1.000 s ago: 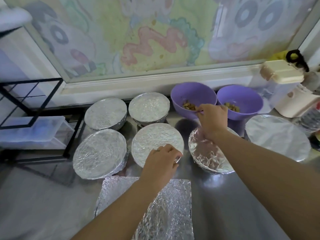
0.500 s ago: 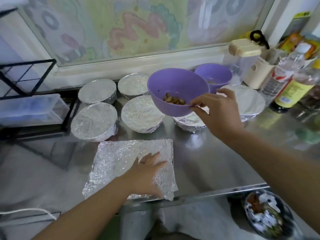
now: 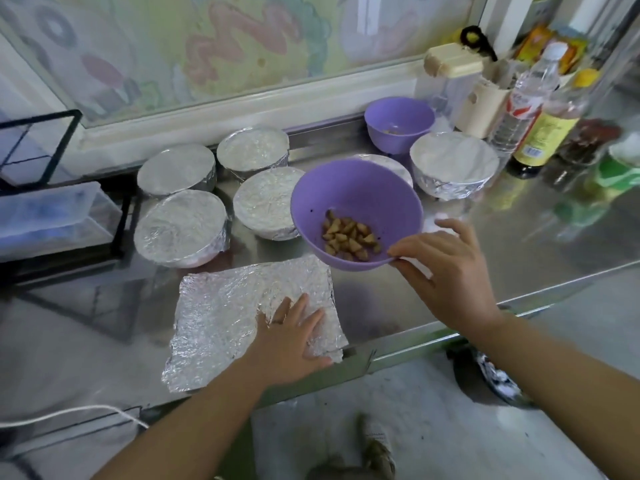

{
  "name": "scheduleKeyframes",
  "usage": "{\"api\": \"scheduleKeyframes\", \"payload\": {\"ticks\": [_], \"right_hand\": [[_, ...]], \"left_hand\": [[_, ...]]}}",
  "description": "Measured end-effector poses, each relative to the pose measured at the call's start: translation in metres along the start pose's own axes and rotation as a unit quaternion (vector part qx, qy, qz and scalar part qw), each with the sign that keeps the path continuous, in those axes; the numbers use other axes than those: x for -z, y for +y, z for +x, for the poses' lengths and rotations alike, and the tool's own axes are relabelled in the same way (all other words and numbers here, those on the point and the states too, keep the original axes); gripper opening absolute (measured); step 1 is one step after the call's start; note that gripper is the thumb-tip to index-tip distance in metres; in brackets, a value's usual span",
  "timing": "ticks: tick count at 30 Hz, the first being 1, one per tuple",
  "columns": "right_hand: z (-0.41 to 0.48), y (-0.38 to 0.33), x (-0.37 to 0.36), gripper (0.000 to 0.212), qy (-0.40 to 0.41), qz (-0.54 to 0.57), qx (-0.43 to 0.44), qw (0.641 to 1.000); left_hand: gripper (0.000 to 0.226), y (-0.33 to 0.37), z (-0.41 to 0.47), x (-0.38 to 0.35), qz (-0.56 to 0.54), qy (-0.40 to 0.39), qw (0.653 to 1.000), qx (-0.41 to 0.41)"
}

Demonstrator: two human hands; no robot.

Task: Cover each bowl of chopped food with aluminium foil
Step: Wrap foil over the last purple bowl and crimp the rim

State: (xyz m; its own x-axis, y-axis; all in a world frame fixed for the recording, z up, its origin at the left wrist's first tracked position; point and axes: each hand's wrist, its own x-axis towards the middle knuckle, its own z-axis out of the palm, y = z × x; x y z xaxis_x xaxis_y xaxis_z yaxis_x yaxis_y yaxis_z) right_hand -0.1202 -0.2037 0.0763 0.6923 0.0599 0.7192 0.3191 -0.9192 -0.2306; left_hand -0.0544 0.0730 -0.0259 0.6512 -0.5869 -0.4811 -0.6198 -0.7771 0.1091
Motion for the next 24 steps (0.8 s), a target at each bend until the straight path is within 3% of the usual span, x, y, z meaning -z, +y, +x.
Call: {"api": "scheduleKeyframes", "payload": {"ticks": [4,7,14,18,24], "right_hand": [[-0.036,-0.022,-0.003,0.013,0.006,0.004,-0.004,1.000],[-0.061,-0.031,-0.011,0.004,-0.015,-0.002,-0.016,1.000],[-0.093,-0.029,-0.034,0.012,-0.048,-0.047,-0.063,0.996],[-0.098,-0.022,-0.039,0.017,-0.066,-0.082,-0.090,0.990],[-0.090,-0.026,-0.037,0.025,-0.096,-0.136,-0.130,0.977]], "left_hand": [[0.088,-0.009,-0.011,-0.006,0.006,0.036,0.999,0.024],[0.083,-0.014,-0.019,-0.008,0.001,0.042,0.999,0.026],[0.056,-0.026,-0.031,-0.005,-0.034,0.059,0.998,-0.013],[0.036,-0.027,-0.033,-0.007,-0.154,0.191,0.968,-0.047],[0.010,-0.027,-0.033,0.010,-0.283,0.298,0.911,0.032]]}}
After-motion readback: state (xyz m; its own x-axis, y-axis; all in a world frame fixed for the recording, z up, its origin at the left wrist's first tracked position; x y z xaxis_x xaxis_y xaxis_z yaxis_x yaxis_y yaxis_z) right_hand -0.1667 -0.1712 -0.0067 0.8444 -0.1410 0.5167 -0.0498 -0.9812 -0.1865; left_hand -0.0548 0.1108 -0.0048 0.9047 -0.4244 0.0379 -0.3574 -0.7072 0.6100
